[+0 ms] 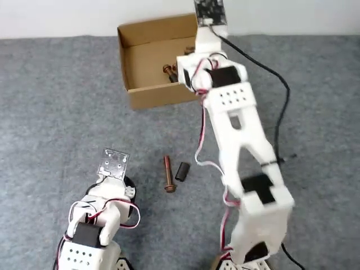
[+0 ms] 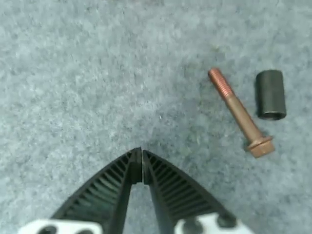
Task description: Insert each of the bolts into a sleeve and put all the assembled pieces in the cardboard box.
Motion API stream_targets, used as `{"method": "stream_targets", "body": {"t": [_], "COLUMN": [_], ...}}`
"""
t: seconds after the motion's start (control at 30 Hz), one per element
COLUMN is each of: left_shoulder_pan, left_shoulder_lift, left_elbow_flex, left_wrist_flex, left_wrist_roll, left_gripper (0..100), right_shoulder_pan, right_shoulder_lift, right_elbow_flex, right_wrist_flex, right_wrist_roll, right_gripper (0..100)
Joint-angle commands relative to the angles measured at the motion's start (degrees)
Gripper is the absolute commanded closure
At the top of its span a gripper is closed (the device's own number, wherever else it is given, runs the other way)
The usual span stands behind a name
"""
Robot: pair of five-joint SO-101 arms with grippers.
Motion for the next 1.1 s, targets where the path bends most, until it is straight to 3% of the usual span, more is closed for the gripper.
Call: {"method": "stream_targets", "body": {"t": [0.0,0.27,0.57,0.77,1.07], "left_shoulder_pan": [-0.18,-0.18,-0.18,-0.18,-0.35], "left_shoulder_lift": [-0.44,-0.44,-0.44,-0.44,-0.44], "left_elbow_flex": [-0.04,0.04,0.04,0.04,0.22], "left_wrist_flex": [-1.41,-1.41,-1.41,-1.49,-2.55], "left_wrist_roll": [-0.09,-0.09,0.0,0.0,0.0], "left_gripper": [100,100,100,100,100], "right_shoulder_pan": [0.31,-3.3,-7.16,-7.16,-7.16], "right_shoulder_lift": [8.04,27.3,41.8,43.21,41.1], "right_elbow_flex": [-15.38,-37.63,-46.77,-46.86,-54.15], "right_wrist_flex": [-2.86,-3.3,-3.21,0.84,6.46], "right_wrist_roll": [0.09,6.59,10.64,10.73,10.73], "right_gripper": [99.1,99.1,98.6,81.4,99.0]}}
